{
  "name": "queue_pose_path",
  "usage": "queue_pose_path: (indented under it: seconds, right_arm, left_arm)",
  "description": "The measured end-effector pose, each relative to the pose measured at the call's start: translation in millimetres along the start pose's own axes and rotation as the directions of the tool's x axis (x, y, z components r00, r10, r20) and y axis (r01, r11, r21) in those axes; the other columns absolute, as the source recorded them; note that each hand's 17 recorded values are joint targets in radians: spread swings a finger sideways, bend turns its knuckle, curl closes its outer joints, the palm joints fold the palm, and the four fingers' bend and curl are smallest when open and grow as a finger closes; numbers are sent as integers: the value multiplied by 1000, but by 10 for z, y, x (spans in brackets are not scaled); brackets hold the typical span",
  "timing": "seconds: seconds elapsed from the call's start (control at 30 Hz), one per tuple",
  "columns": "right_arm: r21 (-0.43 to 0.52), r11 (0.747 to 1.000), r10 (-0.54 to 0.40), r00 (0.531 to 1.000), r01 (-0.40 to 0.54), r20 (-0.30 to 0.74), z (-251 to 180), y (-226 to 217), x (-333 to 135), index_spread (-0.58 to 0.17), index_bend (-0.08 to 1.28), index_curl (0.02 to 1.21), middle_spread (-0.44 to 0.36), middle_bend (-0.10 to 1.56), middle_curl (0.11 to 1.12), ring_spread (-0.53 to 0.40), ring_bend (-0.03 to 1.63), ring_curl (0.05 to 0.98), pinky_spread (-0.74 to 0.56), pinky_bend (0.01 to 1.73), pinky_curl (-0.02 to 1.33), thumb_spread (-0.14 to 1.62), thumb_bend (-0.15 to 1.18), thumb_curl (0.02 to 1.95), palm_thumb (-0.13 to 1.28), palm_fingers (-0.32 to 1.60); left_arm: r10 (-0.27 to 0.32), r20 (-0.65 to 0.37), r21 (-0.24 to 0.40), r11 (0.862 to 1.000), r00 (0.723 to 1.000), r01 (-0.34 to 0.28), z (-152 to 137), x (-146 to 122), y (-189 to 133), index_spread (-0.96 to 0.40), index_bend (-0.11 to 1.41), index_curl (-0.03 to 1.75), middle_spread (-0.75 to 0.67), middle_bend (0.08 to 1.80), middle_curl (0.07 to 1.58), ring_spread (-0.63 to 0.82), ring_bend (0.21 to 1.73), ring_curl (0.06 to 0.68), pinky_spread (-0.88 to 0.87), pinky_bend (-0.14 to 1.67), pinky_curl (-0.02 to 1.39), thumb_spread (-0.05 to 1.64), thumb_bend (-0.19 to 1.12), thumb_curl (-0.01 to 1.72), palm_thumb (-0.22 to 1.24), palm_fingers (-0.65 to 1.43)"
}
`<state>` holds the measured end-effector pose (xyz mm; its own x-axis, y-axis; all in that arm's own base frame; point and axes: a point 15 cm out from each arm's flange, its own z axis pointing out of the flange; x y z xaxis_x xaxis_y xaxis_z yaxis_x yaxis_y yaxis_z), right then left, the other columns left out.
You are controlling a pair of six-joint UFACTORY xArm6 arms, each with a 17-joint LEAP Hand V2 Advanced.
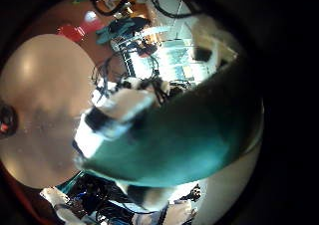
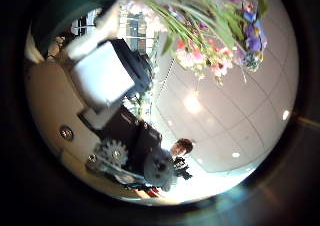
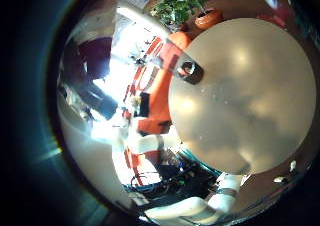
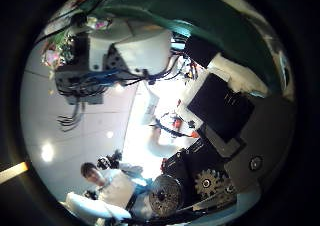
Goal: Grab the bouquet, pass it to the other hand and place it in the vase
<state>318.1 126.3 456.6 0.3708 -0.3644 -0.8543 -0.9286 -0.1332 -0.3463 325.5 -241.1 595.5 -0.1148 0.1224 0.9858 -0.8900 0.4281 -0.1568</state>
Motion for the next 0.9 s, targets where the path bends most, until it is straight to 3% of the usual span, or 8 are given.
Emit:
queue_pose_path:
  seconds: [0.17, 0.27, 0.5, 0.63, 0.8, 0.9]
  right_arm:
    - [48, 999, 17, 1000, -16, -15, -82, -72, 55, -233, 1125, 875, -140, 1327, 771, -200, 1413, 692, -243, 1184, 928, 930, -63, 1094, 828, 1053]
    - [70, 997, 43, 999, -42, -14, -141, -63, 148, -259, 1003, 853, -150, 1252, 747, -208, 1375, 667, -296, 1162, 884, 967, -42, 1010, 801, 970]
    - [144, 976, 162, 987, -162, 10, -284, 107, 554, -346, 559, 746, -184, 1083, 698, -241, 1351, 615, -444, 1161, 772, 1014, -30, 822, 751, 758]
    - [173, 973, 154, 988, -151, -6, -370, 113, 547, -382, 388, 695, -194, 1000, 680, -259, 1331, 590, -496, 1156, 728, 1020, -29, 748, 742, 668]
    - [190, 969, 161, 987, -155, -12, -423, 115, 561, -409, 295, 659, -203, 926, 669, -270, 1292, 560, -531, 1135, 672, 1023, -25, 682, 745, 701]
    - [194, 970, 155, 988, -150, -14, -435, 119, 560, -415, 268, 656, -207, 906, 670, -274, 1272, 551, -545, 1118, 651, 1023, -24, 657, 749, 711]
  left_arm:
    - [15, -7, 25, 1000, 1000, -15, -64, -18, 19, -431, 710, 687, -379, 1039, 839, -407, 1374, 516, -398, 1150, 740, 980, 164, 566, 984, 1173]
    - [43, -1, 37, 998, 999, -42, -74, 24, 5, -491, 778, 766, -418, 1095, 878, -411, 1431, 540, -437, 1200, 792, 998, 161, 600, 1003, 1109]
    - [157, 77, 129, 978, 985, -166, -388, 349, -52, -576, 822, 909, -467, 1151, 930, -410, 1498, 559, -503, 1235, 881, 1025, 148, 669, 1027, 1041]
    - [220, 144, 181, 953, 965, -245, -625, 587, -53, -606, 818, 975, -482, 1161, 946, -408, 1519, 562, -521, 1232, 925, 1034, 134, 699, 1031, 1025]
    - [277, 217, 221, 920, 936, -323, -791, 813, -73, -634, 799, 1045, -496, 1172, 963, -406, 1534, 561, -541, 1221, 969, 1053, 119, 730, 1037, 1014]
    - [314, 280, 272, 880, 907, -389, -1012, 998, -54, -648, 786, 1081, -502, 1173, 971, -404, 1540, 559, -553, 1210, 994, 1064, 109, 746, 1038, 1009]
